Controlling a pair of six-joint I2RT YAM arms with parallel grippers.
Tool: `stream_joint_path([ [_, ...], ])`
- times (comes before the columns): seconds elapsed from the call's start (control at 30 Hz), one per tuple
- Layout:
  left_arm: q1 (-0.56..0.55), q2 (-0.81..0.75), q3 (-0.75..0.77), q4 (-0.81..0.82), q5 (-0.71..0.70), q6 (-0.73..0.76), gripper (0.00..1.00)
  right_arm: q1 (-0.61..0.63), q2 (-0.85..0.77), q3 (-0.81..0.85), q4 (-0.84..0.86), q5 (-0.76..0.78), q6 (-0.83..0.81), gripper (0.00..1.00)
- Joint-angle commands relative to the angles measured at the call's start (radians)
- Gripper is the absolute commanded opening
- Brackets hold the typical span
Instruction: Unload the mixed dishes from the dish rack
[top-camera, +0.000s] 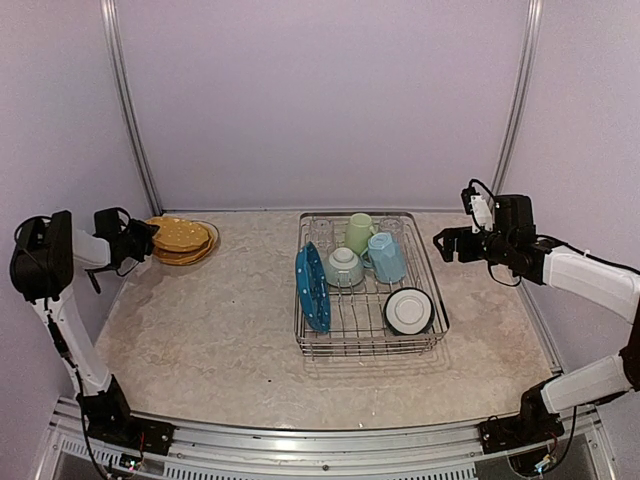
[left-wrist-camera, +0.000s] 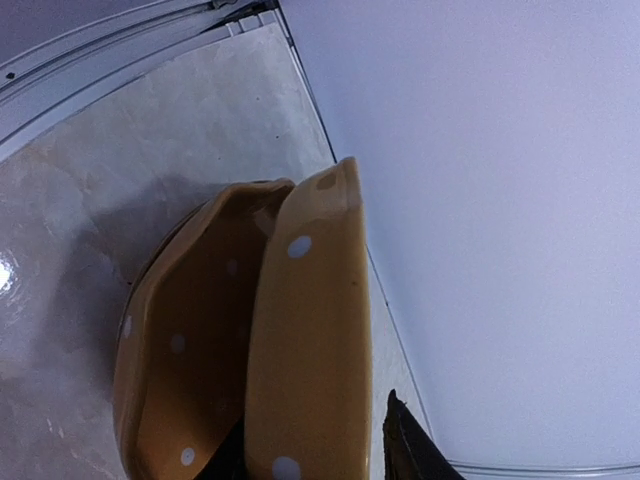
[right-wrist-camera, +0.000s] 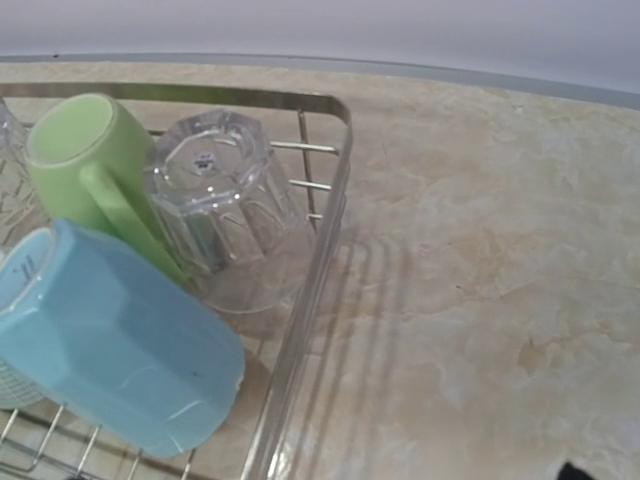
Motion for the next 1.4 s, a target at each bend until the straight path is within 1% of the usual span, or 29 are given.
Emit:
stream_joint_path([
  [0.0, -0.003, -0.013, 0.074, -0.187, -0.048, 0.082, 0.41, -0.007, -0.010, 0.001, 0.009, 0.002, 0.025, 1.00],
  [0.07, -0.005, -0.013, 0.099, -0.258, -0.051, 0.100, 0.47, -0.007, -0.020, -0.004, 0.022, 0.029, 0.040, 1.00],
  [0.23, -0.013, -0.009, 0.173, -0.440, -0.067, 0.164, 0.56, -0.010, -0.016, 0.002, 0.032, 0.108, 0.101, 1.00],
  [0.33, -0.018, 0.001, 0.233, -0.560, -0.084, 0.203, 0.62, -0.010, 0.003, 0.035, 0.020, 0.078, 0.085, 1.00],
  [0.37, -0.018, 0.003, 0.245, -0.589, -0.091, 0.213, 0.63, -0.011, 0.012, 0.048, 0.016, 0.047, 0.079, 1.00],
  [0.53, -0.037, 0.003, 0.288, -0.694, -0.147, 0.256, 0.70, -0.010, 0.040, 0.097, -0.004, 0.010, 0.066, 1.00],
  [0.6, -0.044, 0.001, 0.305, -0.750, -0.178, 0.270, 0.75, -0.010, 0.051, 0.118, -0.019, -0.013, 0.057, 1.00],
  [0.67, -0.047, 0.001, 0.324, -0.796, -0.195, 0.283, 0.76, -0.010, 0.061, 0.138, -0.032, -0.028, 0.049, 1.00],
  [0.77, -0.050, -0.016, 0.322, -0.828, -0.208, 0.300, 0.77, -0.007, 0.073, 0.162, -0.054, -0.043, 0.025, 1.00],
  [0.87, -0.054, -0.047, 0.321, -0.863, -0.235, 0.320, 0.81, 0.005, 0.080, 0.179, -0.068, -0.055, 0.005, 1.00],
  [0.97, -0.054, -0.072, 0.325, -0.895, -0.228, 0.346, 0.85, 0.036, 0.084, 0.210, -0.096, -0.055, 0.009, 1.00],
  [1.1, -0.056, -0.115, 0.309, -0.925, -0.209, 0.360, 0.87, 0.106, 0.111, 0.251, -0.118, -0.073, 0.053, 1.00],
  [1.23, -0.074, -0.180, 0.289, -0.949, -0.195, 0.367, 0.92, 0.172, 0.141, 0.279, -0.117, -0.125, 0.125, 1.00],
  [1.37, -0.138, -0.256, 0.282, -1.003, -0.165, 0.402, 0.91, 0.242, 0.168, 0.280, -0.068, -0.179, 0.205, 1.00],
])
